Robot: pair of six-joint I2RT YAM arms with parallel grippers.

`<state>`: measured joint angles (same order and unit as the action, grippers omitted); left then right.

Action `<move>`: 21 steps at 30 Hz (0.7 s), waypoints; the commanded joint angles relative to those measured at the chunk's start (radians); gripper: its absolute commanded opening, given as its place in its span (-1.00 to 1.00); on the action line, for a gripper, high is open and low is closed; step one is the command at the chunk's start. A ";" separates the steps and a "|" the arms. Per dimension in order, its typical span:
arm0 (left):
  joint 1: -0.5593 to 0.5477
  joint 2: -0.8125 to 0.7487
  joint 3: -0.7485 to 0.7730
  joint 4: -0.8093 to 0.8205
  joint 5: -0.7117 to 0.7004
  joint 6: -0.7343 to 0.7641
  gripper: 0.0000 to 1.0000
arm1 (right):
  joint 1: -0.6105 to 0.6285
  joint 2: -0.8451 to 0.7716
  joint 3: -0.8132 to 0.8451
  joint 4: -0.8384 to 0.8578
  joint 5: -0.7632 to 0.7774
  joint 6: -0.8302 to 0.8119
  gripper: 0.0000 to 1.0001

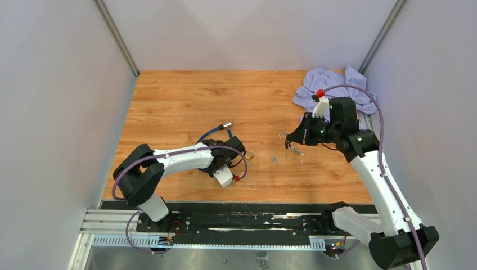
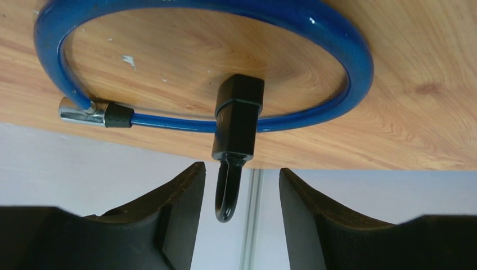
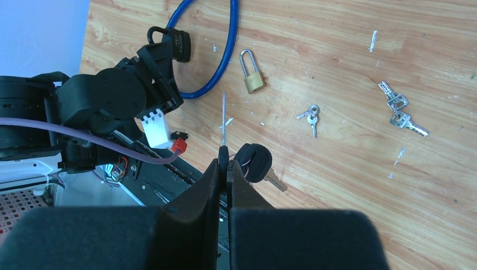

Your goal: Unlock with the key

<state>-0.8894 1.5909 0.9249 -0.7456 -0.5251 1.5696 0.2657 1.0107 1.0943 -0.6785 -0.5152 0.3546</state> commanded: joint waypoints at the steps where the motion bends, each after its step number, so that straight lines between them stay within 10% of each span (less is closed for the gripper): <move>1: 0.000 0.026 0.019 0.010 0.034 -0.024 0.08 | 0.015 -0.013 0.007 -0.008 -0.004 0.001 -0.99; 21: 0.038 0.053 -0.016 0.067 0.101 -0.072 -0.19 | 0.015 0.017 0.047 -0.026 0.000 -0.005 -0.99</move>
<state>-0.8661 1.6363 0.9245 -0.6941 -0.4355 1.5028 0.2657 1.0260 1.1027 -0.6849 -0.5148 0.3542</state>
